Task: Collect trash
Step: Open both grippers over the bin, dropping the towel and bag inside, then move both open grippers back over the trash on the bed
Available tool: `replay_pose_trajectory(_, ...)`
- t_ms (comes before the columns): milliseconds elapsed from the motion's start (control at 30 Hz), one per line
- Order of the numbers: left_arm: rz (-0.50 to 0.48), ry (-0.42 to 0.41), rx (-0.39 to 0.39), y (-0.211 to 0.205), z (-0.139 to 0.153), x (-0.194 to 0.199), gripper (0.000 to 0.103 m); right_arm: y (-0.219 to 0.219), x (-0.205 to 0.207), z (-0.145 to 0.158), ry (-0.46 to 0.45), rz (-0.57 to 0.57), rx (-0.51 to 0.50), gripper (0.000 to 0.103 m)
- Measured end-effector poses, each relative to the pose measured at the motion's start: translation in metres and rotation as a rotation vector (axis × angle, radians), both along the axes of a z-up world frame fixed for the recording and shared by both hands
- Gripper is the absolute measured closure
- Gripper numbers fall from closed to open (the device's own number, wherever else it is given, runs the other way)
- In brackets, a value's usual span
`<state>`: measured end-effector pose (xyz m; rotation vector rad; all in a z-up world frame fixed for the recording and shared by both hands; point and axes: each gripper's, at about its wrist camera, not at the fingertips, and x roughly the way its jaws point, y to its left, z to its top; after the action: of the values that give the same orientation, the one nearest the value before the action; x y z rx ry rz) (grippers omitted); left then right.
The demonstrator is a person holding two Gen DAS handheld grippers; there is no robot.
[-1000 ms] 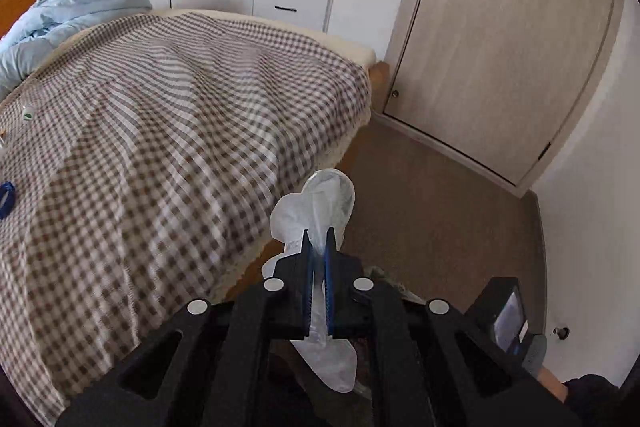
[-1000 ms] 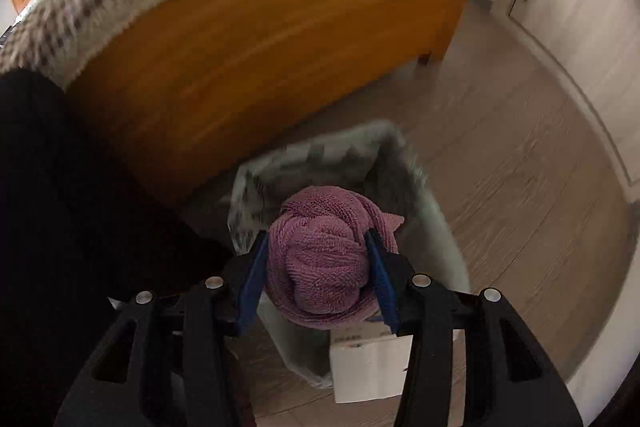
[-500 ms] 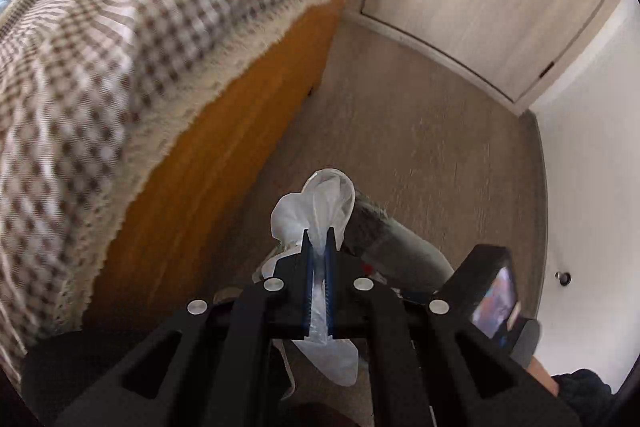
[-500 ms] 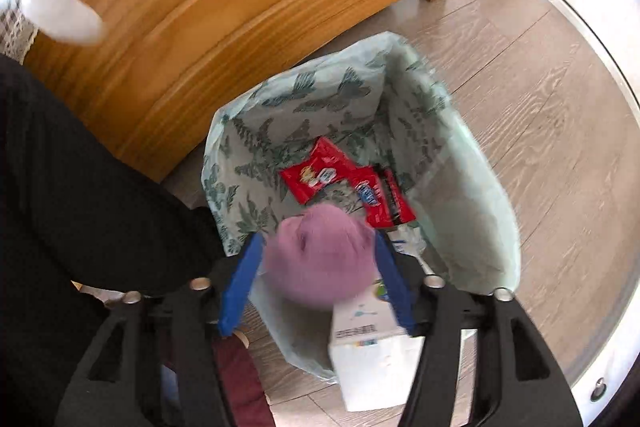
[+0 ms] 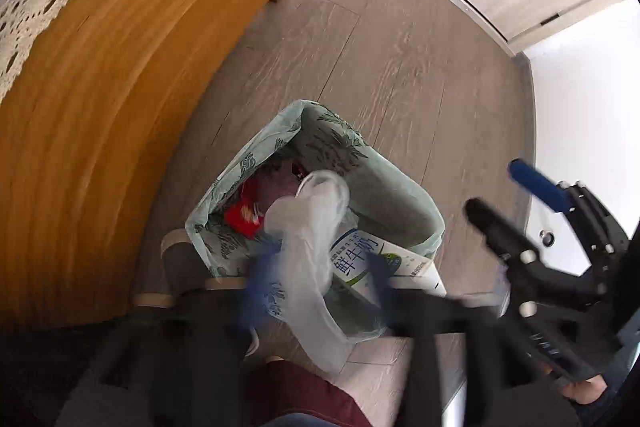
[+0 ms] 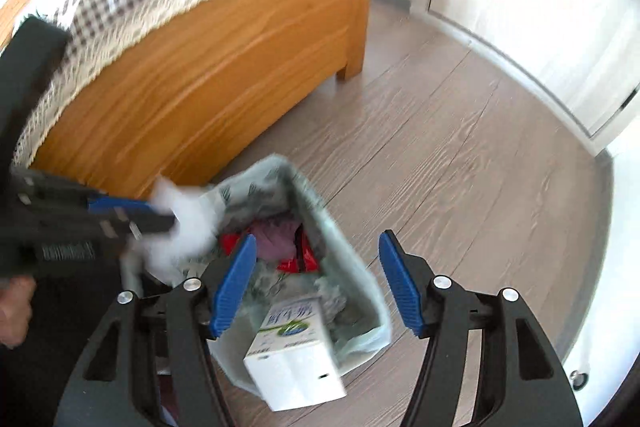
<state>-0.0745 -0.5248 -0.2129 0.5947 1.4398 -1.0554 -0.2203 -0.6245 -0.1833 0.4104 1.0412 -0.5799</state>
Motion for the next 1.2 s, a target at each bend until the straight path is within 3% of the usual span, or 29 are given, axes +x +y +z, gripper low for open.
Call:
replay_pose_trajectory(67,0.017,-0.029,-0.038,0.005,0.007,0.001,0.034,-0.002,-0.002,0.01,-0.011,-0.001,-0.027,0.041)
replay_pose_trajectory(400,0.042,-0.059,-0.022,-0.005,0.006,0.003,0.032,-0.004,0.0,0.024,0.001,0.013,-0.056,0.041)
replay_pose_trajectory(533,0.078,-0.115,-0.126,0.002,0.026,0.008,0.032,-0.002,0.001,0.038,-0.032,0.012,-0.095,0.041)
replay_pose_trajectory(633,0.123,-0.158,-0.241,0.015,0.059,0.02,0.032,-0.001,0.005,0.056,-0.067,0.011,-0.137,0.041)
replay_pose_trajectory(767,0.187,-0.227,-0.397,0.049,0.123,0.043,0.031,0.007,0.019,0.094,-0.135,0.033,-0.218,0.041)
replay_pose_trajectory(867,0.238,-0.331,-0.519,0.085,0.176,0.06,0.015,0.02,0.039,0.124,-0.195,0.06,-0.304,0.036)
replay_pose_trajectory(1067,0.342,-0.642,-0.643,0.175,0.259,0.076,0.007,0.059,0.089,0.183,-0.38,0.157,-0.39,0.033)
replay_pose_trajectory(1200,0.437,-0.774,-0.673,0.241,0.295,0.092,0.007,0.104,0.133,0.215,-0.503,0.29,-0.423,0.027)
